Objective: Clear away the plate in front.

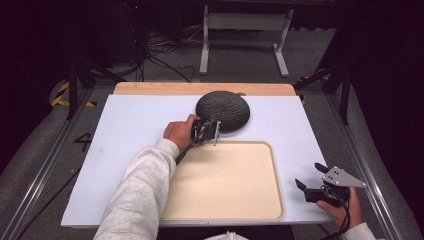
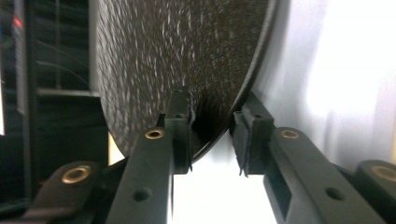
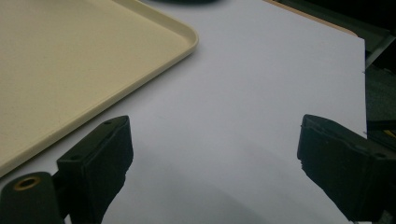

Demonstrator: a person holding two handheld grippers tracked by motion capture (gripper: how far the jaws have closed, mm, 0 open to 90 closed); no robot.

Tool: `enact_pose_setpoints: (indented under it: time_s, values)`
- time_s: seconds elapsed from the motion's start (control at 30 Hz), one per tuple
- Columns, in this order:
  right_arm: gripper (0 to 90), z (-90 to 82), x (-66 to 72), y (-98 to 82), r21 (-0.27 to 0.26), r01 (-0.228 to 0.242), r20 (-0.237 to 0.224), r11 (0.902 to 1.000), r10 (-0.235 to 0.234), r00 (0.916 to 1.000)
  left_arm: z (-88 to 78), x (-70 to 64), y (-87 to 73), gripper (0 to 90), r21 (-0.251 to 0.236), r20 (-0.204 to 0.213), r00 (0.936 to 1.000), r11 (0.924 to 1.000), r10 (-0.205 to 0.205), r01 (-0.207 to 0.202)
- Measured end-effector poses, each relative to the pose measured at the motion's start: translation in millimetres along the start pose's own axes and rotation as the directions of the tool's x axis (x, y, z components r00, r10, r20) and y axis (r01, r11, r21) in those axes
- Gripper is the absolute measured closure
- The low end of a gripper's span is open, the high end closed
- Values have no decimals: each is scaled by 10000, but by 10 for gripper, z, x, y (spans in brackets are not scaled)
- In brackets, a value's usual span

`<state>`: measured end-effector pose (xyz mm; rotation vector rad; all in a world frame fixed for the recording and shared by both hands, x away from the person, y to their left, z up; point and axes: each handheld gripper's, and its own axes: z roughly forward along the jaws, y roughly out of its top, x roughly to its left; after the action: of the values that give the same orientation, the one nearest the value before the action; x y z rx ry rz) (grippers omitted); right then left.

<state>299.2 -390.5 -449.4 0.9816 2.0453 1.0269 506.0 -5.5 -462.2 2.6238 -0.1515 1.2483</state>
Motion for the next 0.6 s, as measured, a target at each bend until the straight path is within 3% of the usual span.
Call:
enact_pose_setpoints:
  time_s: [0.1,0.23,0.33,0.47,0.6]
  values:
    - [110,-3,-14,-10,12,-29,70,10000,29,10000,-9,-20,53,758,-128,-377,9987,9993,334,-339]
    - [110,-6,-16,-12,15,-28,56,10000,28,10000,-67,27,80,817,-560,-973,9951,9981,185,-240]
    - [110,-2,-21,-16,34,-11,54,10000,11,10000,-78,23,91,847,-575,-1209,9919,9973,379,-451]
    - [111,-5,-24,-15,32,-12,84,10000,12,10000,-120,25,125,867,-724,-1301,9913,9970,173,-270]
    - [111,-5,-25,-18,55,-36,103,10000,35,9999,-139,-35,174,866,-591,-1438,9881,9962,549,-640]
